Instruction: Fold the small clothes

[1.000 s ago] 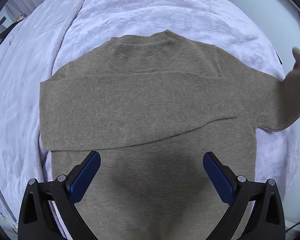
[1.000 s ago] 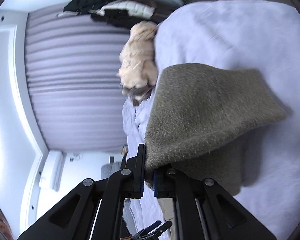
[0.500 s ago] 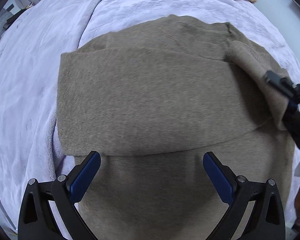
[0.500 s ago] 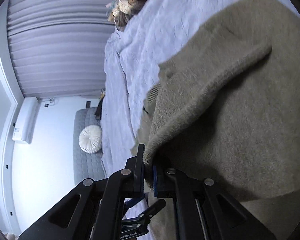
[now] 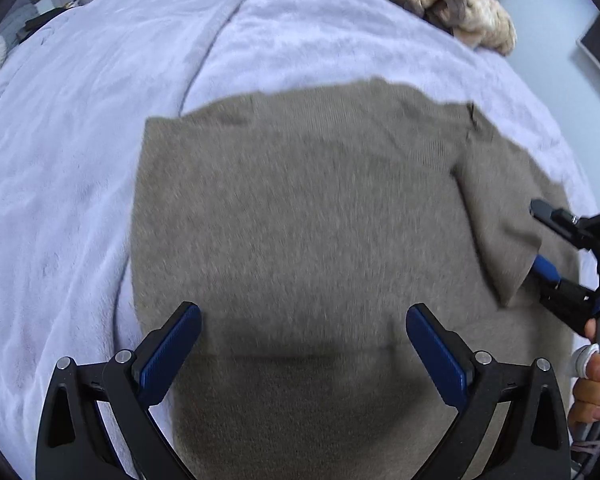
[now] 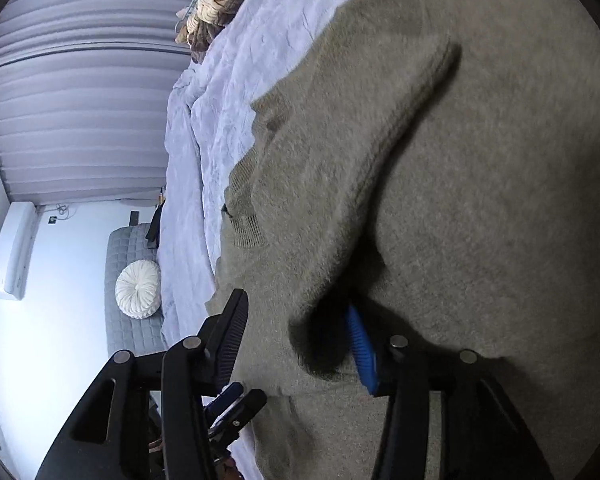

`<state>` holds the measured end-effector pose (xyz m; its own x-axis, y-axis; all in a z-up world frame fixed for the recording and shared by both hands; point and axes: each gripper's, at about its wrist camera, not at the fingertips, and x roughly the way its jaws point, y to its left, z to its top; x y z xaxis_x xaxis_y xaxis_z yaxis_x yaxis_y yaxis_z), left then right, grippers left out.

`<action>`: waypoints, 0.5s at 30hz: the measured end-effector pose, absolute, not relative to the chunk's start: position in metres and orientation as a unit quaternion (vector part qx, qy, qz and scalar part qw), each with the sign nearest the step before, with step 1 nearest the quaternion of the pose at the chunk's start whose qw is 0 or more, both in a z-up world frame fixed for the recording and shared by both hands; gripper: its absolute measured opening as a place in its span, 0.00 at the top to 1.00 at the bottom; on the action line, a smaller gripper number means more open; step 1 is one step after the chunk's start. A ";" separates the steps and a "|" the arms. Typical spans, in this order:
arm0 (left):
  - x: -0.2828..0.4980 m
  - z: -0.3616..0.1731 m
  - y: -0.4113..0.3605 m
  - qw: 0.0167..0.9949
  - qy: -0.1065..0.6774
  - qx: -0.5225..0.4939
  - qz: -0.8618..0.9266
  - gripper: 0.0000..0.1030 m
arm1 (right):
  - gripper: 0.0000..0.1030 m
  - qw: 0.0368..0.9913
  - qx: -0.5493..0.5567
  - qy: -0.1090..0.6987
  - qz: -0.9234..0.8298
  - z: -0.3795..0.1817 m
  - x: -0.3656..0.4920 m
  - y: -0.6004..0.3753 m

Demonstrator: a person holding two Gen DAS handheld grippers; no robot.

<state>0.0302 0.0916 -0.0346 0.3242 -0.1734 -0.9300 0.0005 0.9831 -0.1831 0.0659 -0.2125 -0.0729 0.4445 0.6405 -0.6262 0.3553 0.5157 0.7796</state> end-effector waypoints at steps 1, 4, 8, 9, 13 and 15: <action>0.034 -0.033 0.096 0.813 0.574 -0.081 -0.055 0.00 | 0.48 0.705 0.481 0.513 0.093 -0.070 0.069 -0.216; 0.045 -0.031 0.105 0.815 0.569 -0.092 -0.062 0.00 | 0.54 0.702 0.504 0.500 0.054 -0.069 0.084 -0.227; 0.055 -0.033 0.113 0.809 0.567 -0.128 -0.087 0.00 | 0.86 0.709 0.488 0.505 0.068 -0.064 0.105 -0.219; 0.055 -0.035 0.113 0.807 0.566 -0.141 -0.093 0.00 | 0.88 0.716 0.474 0.506 0.084 -0.058 0.110 -0.207; 0.055 -0.032 0.115 0.791 0.557 -0.224 -0.117 0.00 | 0.88 0.747 0.388 0.518 0.149 -0.035 0.119 -0.163; 0.055 -0.033 0.124 0.780 0.548 -0.273 -0.131 0.00 | 0.88 0.757 0.332 0.533 0.181 -0.030 0.119 -0.135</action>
